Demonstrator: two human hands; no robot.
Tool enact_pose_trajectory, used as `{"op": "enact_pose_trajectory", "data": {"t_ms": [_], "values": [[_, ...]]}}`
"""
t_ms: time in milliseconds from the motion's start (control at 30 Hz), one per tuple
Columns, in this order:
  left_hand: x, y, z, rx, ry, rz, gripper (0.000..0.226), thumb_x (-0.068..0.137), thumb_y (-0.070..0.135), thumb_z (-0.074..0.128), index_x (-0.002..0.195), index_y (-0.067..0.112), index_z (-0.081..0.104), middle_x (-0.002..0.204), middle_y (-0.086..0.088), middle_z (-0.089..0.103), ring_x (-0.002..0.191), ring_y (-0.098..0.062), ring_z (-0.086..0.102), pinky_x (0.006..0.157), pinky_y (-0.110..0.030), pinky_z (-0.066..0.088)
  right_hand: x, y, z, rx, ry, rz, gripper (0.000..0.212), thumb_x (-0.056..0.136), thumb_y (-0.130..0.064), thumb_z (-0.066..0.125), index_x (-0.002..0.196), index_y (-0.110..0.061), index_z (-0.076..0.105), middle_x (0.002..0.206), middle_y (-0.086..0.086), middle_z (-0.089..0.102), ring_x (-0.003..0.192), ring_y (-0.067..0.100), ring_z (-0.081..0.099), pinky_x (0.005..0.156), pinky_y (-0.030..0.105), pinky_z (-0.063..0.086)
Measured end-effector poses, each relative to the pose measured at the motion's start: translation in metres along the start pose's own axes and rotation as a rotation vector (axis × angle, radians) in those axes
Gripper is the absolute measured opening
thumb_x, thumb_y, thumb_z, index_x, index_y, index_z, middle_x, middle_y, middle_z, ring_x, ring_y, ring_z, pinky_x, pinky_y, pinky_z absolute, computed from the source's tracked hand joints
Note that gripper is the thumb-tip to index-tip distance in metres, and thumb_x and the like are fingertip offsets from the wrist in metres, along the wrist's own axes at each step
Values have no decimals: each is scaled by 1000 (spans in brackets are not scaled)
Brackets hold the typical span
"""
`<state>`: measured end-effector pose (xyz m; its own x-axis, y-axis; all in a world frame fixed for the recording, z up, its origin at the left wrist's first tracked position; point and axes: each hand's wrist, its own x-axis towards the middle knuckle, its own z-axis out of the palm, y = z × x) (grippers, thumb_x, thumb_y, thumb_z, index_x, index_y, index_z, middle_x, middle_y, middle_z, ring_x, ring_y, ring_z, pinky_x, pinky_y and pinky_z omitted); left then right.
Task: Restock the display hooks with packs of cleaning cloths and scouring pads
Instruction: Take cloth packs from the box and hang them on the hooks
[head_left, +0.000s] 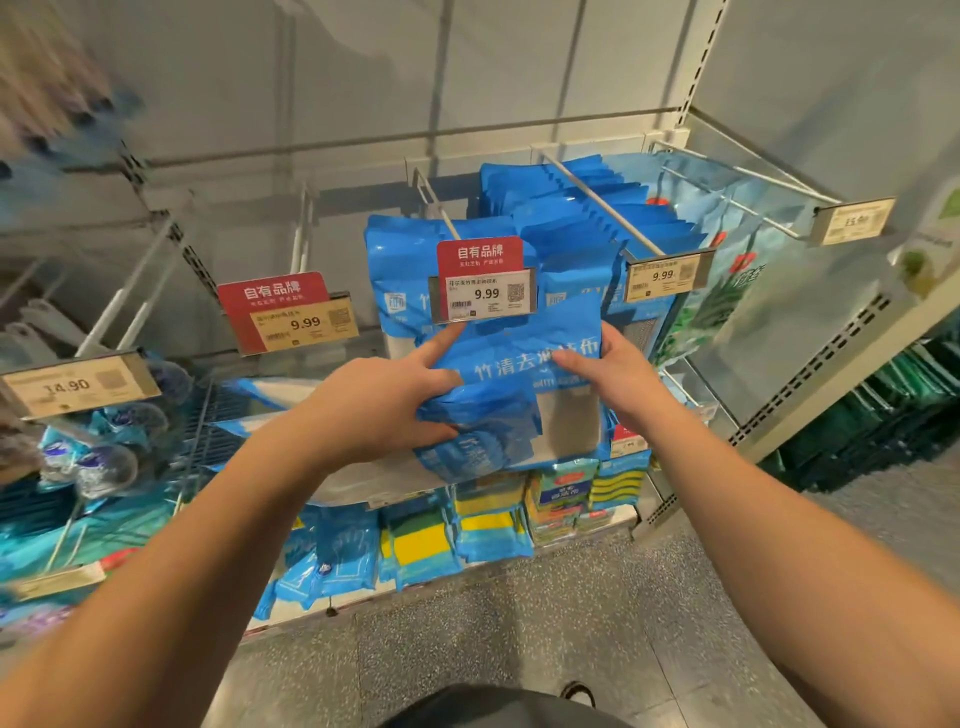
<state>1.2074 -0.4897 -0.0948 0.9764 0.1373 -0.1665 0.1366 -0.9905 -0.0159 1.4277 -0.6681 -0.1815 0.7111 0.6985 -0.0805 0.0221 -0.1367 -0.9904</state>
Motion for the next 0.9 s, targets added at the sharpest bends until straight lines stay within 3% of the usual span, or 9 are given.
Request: {"op": "enact_pose_trajectory", "data": {"t_ms": [133,233,333,467,667,800,900], "values": [[-8,3,-3,-58,102,-2,40,90,57,62,121,30,58,166,19,-17,89,-34,70,71,-39,53,0,-7,6,27,-38,-22,48,77,-35,81,119,-34,60,121,-5,70,114,17,66,105,49,47],[-8,0,-15,-123,185,4,39,88,55,66,117,29,60,166,21,-14,86,-34,70,68,-38,52,5,-9,11,68,-63,-24,59,75,-37,81,127,-24,58,123,0,70,114,22,66,103,52,48],[-7,0,-23,-95,168,17,39,89,56,64,116,28,60,165,22,-17,87,-31,69,66,-38,51,15,-13,17,84,-61,-18,38,89,-20,73,123,-24,58,120,0,71,111,21,68,102,51,50],[-6,-1,-28,-66,132,23,38,89,57,64,115,29,60,164,25,-18,88,-31,68,69,-41,54,24,-22,26,88,-63,-25,29,91,-18,71,115,-30,60,117,-5,72,109,15,68,102,47,51],[-6,-6,-28,-107,141,39,39,89,58,63,109,24,61,156,32,-21,85,-30,68,71,-44,55,31,-15,35,118,-91,-12,47,88,-26,74,131,-20,57,123,0,70,114,21,67,103,51,49],[-7,-9,-25,-120,154,31,42,86,59,62,110,25,61,154,35,-20,86,-30,68,71,-44,55,32,-10,40,183,-97,23,40,91,-21,72,128,-17,58,123,4,70,113,25,67,101,53,51],[-9,-12,-22,-129,161,27,39,86,60,61,101,24,57,162,28,-13,80,-29,67,67,-43,54,34,-16,46,210,-62,46,39,94,-19,69,130,-15,56,120,2,71,103,18,70,89,40,56]]}}
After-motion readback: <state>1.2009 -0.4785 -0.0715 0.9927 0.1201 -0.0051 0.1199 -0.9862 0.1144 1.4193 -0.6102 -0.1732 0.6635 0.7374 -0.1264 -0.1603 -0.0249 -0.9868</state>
